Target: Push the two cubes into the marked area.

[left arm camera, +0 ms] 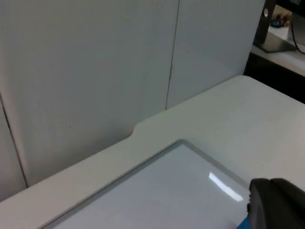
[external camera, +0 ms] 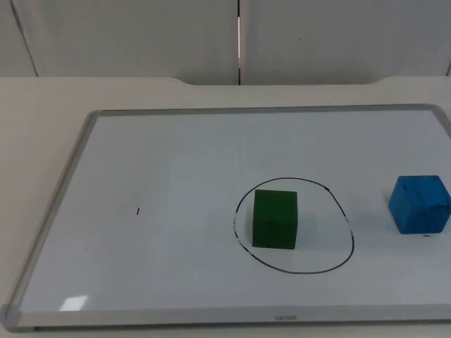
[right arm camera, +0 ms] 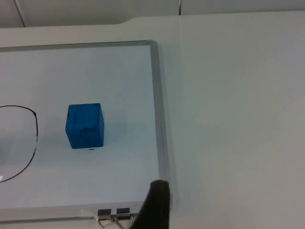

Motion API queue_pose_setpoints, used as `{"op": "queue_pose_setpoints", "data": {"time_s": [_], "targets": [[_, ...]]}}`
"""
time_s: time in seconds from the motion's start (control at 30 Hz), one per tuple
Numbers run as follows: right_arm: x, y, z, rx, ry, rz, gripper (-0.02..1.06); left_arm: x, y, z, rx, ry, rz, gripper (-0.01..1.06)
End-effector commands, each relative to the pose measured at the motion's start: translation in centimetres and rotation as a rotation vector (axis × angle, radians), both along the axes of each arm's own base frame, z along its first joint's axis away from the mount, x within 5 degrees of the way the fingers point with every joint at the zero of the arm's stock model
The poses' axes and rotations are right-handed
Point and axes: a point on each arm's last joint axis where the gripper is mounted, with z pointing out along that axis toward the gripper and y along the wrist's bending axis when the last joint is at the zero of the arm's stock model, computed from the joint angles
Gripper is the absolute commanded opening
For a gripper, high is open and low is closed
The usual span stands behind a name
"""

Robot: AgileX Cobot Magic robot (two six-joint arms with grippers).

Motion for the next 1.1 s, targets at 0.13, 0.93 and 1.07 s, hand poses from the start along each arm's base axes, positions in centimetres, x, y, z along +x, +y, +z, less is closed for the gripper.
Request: {"op": "queue_pose_setpoints", "data": {"time_s": [0.13,0.93,1.07], "targets": [[-0.1,0.0,0.0,-0.004,-0.002,-0.001,0.76,-3.1,1.6,1.3,0.065,0.037,-0.035,0.0],[-0.1,0.0,0.0,-0.004,-0.002,-0.001,0.76,-10.4,6.9,4.0,0.177,0.049,0.018,0.0],[-0.1,0.0,0.0,-0.004,-0.002,-0.001,0.76,-12.3,8.1,3.3,0.163,0.04,0.022,0.0]]}}
